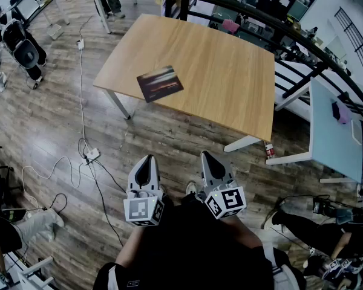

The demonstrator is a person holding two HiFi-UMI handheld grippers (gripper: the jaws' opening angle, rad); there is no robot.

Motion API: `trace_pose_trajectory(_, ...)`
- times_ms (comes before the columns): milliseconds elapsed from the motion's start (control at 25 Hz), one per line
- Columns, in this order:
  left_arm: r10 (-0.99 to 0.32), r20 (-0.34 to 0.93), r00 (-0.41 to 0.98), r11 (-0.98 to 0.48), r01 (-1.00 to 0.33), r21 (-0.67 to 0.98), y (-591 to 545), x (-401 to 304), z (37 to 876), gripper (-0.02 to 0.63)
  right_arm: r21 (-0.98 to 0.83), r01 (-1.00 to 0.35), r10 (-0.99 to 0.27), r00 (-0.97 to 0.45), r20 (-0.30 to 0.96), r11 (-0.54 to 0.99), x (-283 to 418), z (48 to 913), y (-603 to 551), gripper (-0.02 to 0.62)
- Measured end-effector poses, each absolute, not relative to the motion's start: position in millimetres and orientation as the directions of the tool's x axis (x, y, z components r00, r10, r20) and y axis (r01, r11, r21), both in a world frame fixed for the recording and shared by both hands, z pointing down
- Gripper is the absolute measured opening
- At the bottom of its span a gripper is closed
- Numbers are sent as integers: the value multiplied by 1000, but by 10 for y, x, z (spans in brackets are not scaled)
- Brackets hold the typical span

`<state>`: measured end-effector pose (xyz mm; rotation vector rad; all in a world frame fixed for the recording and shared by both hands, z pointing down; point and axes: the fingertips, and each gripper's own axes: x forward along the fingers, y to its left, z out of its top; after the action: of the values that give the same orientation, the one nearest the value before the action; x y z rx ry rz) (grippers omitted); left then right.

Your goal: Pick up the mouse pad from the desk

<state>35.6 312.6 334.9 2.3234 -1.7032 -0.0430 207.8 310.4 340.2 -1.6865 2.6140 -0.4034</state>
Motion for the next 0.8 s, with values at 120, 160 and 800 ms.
trace_pose_trajectory(120,-942,127,311,-279,-934,223,3125,360,3370,27,-219,-894,-896,-424,130,391,2080,3418,3100,31)
trace_pose_trajectory(160,-942,128,311,-278,-934,224,3118,357,3374,26,-218,-894,-896,-424,130,391,2076,3418,3092,31)
trace_pose_trajectory(800,-935,145,323,-279,-925,258,3103,196,3449,26,-226,-889,-894,-431,120,399,1882,3379,3062,31)
